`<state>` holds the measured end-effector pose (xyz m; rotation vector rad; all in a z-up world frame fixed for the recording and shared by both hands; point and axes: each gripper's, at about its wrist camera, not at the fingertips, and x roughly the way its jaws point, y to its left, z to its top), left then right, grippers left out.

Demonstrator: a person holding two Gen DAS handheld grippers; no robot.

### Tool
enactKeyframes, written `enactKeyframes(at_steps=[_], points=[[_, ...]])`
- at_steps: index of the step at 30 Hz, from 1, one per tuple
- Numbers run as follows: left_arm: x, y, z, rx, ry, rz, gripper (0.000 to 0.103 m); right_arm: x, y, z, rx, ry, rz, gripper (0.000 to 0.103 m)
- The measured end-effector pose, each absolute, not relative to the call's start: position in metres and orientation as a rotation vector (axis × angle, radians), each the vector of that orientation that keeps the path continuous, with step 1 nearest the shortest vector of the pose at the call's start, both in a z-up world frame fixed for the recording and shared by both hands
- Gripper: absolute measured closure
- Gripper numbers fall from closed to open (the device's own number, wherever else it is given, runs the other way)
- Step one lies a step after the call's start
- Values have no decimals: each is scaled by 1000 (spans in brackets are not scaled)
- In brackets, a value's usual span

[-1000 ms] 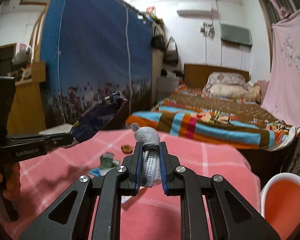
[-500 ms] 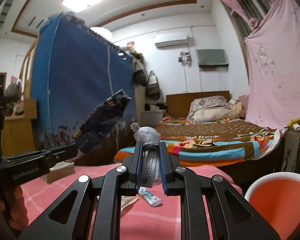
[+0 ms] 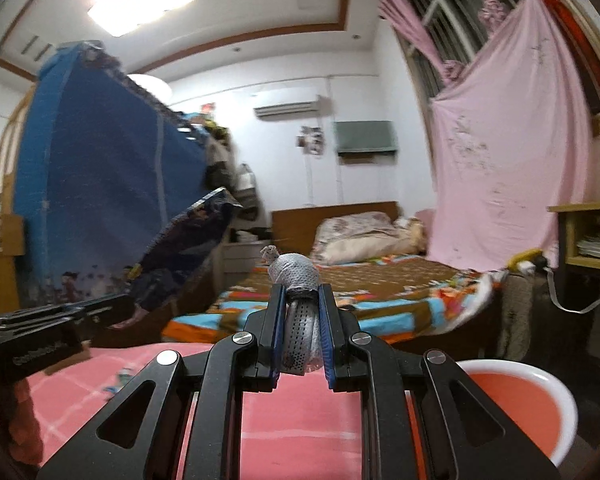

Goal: Collect trash
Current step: 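Carry both items over the orange bucket and open both tools to drop them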

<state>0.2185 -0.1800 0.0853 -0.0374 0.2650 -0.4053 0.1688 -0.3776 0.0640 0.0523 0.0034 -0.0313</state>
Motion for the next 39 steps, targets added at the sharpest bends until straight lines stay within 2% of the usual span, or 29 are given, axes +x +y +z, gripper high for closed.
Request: enactKeyframes(at_steps=[21,39], points=[[238,-291,61,30,405,-588,103,167,-460,43,176,142,-240,89],[269,-356,28,26,683,-691,103,170,-498,26,297,278,-310,88]])
